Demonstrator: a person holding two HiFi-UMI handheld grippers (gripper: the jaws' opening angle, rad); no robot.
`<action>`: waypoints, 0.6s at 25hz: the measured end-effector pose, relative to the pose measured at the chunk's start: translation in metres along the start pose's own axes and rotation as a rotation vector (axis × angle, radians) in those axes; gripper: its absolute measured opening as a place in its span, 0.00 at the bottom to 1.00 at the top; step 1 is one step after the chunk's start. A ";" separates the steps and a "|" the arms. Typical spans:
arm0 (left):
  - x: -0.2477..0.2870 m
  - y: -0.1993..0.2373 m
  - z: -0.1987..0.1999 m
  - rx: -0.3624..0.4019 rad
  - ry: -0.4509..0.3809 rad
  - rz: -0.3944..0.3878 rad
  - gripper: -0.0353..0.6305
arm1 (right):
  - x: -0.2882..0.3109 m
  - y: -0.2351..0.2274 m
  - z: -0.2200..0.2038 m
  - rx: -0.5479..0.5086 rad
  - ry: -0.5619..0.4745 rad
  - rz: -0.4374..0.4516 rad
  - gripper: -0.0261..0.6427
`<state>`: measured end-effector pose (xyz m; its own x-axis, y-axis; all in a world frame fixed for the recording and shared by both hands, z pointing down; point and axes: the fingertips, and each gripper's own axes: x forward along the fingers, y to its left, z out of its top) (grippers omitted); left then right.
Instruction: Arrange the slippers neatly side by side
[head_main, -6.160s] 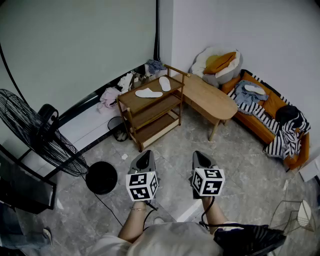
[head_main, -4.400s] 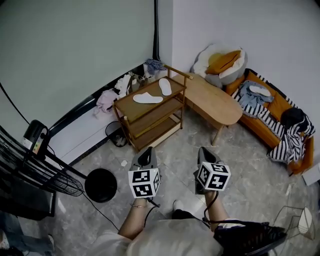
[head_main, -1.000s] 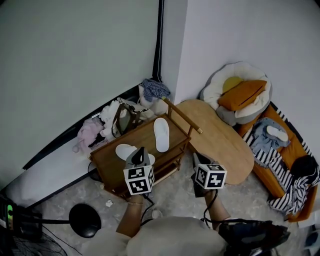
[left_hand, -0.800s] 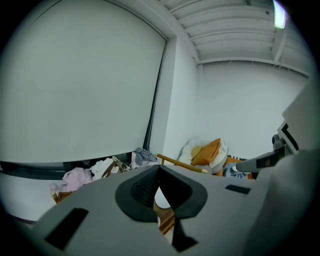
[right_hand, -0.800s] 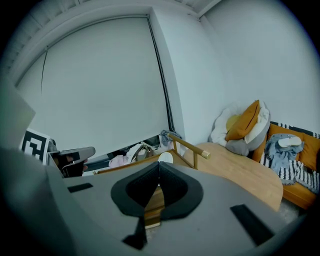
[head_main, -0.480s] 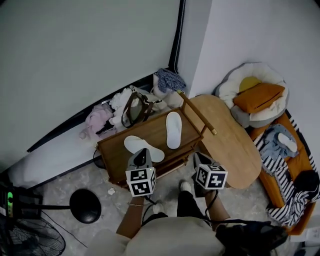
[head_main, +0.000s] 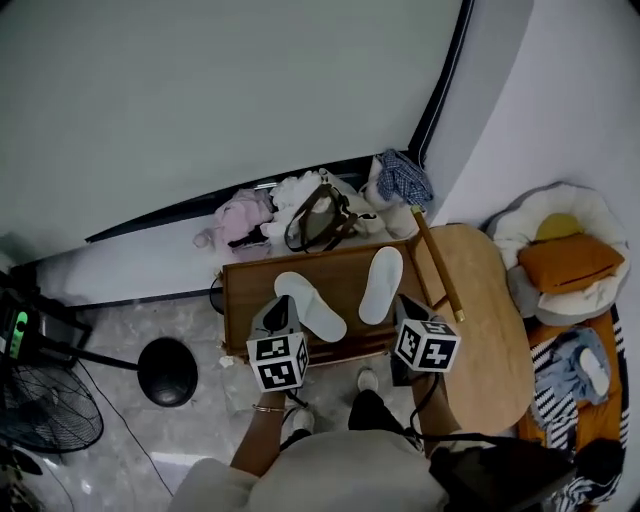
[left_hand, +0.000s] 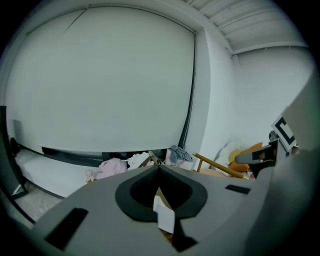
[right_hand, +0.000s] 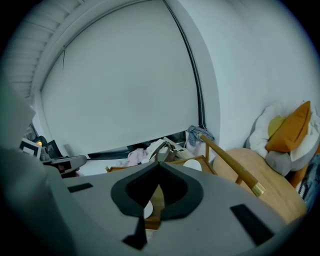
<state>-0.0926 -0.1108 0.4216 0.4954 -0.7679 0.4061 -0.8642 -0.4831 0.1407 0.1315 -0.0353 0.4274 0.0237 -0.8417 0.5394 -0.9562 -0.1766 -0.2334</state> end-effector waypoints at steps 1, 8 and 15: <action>0.003 0.000 0.002 -0.005 -0.002 0.022 0.08 | 0.008 -0.001 0.006 -0.012 0.006 0.022 0.09; 0.032 -0.014 0.010 -0.047 0.002 0.160 0.08 | 0.063 -0.018 0.034 -0.083 0.069 0.156 0.09; 0.037 -0.018 0.004 -0.106 0.006 0.268 0.08 | 0.093 -0.011 0.044 -0.146 0.113 0.266 0.09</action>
<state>-0.0585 -0.1319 0.4305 0.2482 -0.8596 0.4465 -0.9687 -0.2166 0.1215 0.1576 -0.1347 0.4445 -0.2578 -0.7848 0.5635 -0.9564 0.1245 -0.2643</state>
